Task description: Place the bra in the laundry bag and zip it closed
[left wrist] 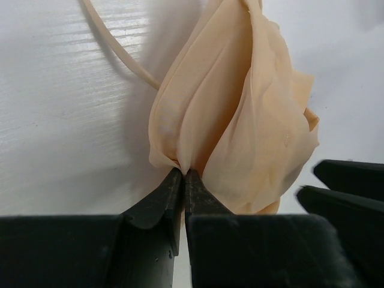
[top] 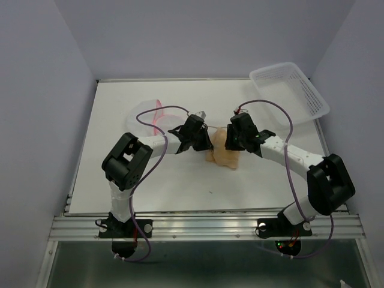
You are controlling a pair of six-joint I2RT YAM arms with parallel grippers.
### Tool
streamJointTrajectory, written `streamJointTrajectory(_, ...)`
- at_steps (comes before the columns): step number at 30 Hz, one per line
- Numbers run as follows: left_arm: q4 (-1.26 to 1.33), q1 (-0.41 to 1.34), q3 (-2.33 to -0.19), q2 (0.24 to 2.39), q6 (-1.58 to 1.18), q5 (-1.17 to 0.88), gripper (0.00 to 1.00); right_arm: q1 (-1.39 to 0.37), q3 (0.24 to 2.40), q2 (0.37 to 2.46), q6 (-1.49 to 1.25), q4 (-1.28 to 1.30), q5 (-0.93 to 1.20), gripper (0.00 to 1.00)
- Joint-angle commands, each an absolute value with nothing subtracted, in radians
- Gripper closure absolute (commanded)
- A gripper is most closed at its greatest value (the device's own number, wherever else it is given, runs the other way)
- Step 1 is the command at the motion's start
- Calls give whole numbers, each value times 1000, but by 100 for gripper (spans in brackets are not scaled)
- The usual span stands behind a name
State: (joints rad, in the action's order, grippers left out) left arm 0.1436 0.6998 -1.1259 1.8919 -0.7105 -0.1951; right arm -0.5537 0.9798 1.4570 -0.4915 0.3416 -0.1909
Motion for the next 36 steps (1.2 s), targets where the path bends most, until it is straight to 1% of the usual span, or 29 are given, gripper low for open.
streamJointTrajectory(1, 152, 701, -1135, 1894, -687, -218, 100, -555, 991, 1551, -471, 244, -126, 61)
streamJointTrajectory(2, 150, 701, -1137, 1898, -686, -215, 100, -555, 992, 1568, -451, 212, -103, 62)
streamJointTrajectory(4, 146, 701, -1140, 1898, -684, -212, 100, -555, 1002, 1609, -437, 183, -53, 62)
streamJointTrajectory(8, 144, 701, -1140, 1894, -683, -209, 100, -555, 1032, 1681, -431, 152, -32, 64)
streamJointTrajectory(10, 137, 701, -1144, 1890, -681, -206, 92, -555, 1048, 1700, -431, 153, -25, 64)
streamJointTrajectory(11, 133, 701, -1146, 1887, -678, -204, 84, -555, 1052, 1697, -434, 156, -28, 64)
streamJointTrajectory(12, 127, 701, -1146, 1881, -678, -198, 79, -555, 1052, 1687, -437, 160, -31, 64)
streamJointTrajectory(13, 121, 701, -1146, 1875, -677, -189, 77, -555, 1052, 1675, -439, 160, -35, 64)
streamJointTrajectory(14, 117, 701, -1146, 1858, -675, -172, 74, -555, 1049, 1658, -437, 163, -49, 59)
streamJointTrajectory(15, 106, 701, -1146, 1847, -670, -160, 60, -555, 1046, 1619, -436, 166, -61, 59)
streamJointTrajectory(16, 98, 701, -1146, 1826, -667, -128, 54, -555, 1043, 1599, -433, 170, -77, 56)
streamJointTrajectory(17, 81, 701, -1149, 1816, -661, -109, 42, -555, 1042, 1562, -428, 187, -106, 55)
streamJointTrajectory(18, 66, 701, -1155, 1807, -643, -88, 36, -555, 1042, 1545, -426, 196, -120, 55)
streamJointTrajectory(20, 2, 699, -1172, 1787, -624, -20, 31, -555, 1043, 1516, -404, 228, -159, 55)
streamJointTrajectory(22, -40, 698, -1192, 1755, -601, 29, 22, -555, 1051, 1477, -385, 261, -193, 53)
streamJointTrajectory(23, -51, 698, -1193, 1740, -591, 37, 15, -555, 1052, 1465, -380, 274, -213, 53)
streamJointTrajectory(24, -69, 699, -1196, 1724, -583, 44, 2, -555, 1052, 1451, -377, 293, -219, 51)
streamJointTrajectory(27, -147, 698, -1224, 1665, -557, 130, 1, -555, 1034, 1390, -374, 298, -225, 45)
streamJointTrajectory(29, -228, 698, -1255, 1632, -549, 228, 1, -555, 1019, 1352, -385, 298, -230, 29)
streamJointTrajectory(30, -263, 698, -1267, 1620, -552, 304, 1, -555, 1016, 1341, -391, 296, -232, 16)
streamJointTrajectory(32, -322, 698, -1267, 1605, -523, 343, 1, -555, 1008, 1321, -396, 298, -232, 0)
streamJointTrajectory(36, -272, 698, -1198, 1569, -341, 365, 1, -555, 996, 1312, -410, 299, -256, 0)
